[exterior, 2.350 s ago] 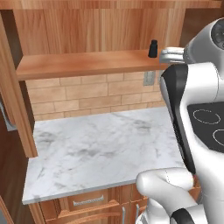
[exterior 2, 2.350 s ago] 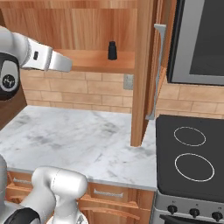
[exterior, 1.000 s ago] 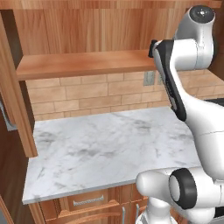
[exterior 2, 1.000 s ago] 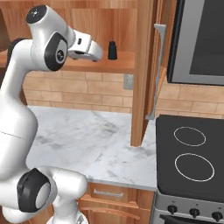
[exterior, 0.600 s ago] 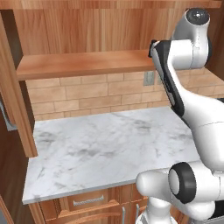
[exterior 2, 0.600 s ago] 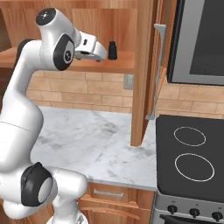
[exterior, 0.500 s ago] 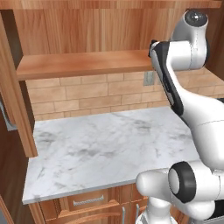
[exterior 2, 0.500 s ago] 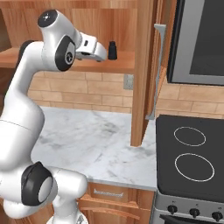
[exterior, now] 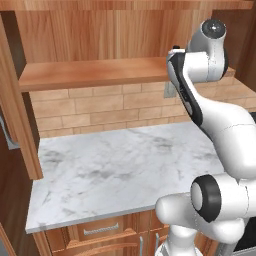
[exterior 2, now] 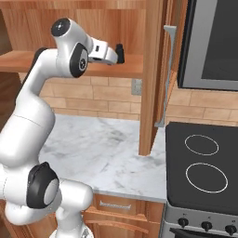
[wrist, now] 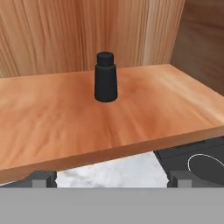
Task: Move the ketchup and shaker from the cabinet to the dining counter.
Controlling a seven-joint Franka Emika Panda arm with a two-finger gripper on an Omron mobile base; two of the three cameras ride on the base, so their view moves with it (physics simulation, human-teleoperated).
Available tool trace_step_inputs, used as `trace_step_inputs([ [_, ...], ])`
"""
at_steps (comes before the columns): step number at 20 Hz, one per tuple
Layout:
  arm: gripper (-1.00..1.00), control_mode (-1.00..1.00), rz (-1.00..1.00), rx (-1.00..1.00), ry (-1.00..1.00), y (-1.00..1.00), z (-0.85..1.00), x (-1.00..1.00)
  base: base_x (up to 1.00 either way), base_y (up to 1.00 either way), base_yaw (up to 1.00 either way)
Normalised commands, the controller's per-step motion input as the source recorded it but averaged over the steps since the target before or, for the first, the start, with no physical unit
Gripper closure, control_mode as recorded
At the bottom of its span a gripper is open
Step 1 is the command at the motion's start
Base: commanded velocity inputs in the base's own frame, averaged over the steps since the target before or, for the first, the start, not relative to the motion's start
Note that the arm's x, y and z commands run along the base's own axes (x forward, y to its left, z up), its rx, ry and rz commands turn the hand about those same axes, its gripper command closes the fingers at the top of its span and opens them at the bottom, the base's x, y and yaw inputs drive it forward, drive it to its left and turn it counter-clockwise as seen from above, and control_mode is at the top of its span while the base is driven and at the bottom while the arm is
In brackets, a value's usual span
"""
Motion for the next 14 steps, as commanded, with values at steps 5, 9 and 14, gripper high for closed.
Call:
trace_step_inputs([
  [5,-1.00,-1.00,0.00,0.03,0.00,-0.12,0.16,0.36,0.00,0.00,0.00],
  [9,-1.00,-1.00,0.00,0.00,0.00,-0.17,0.07,0.28,0.00,0.00,0.00],
  [14,-1.00,-1.00,0.00,0.00,0.00,-0.13,0.00,0.20,0.00,0.00,0.00],
])
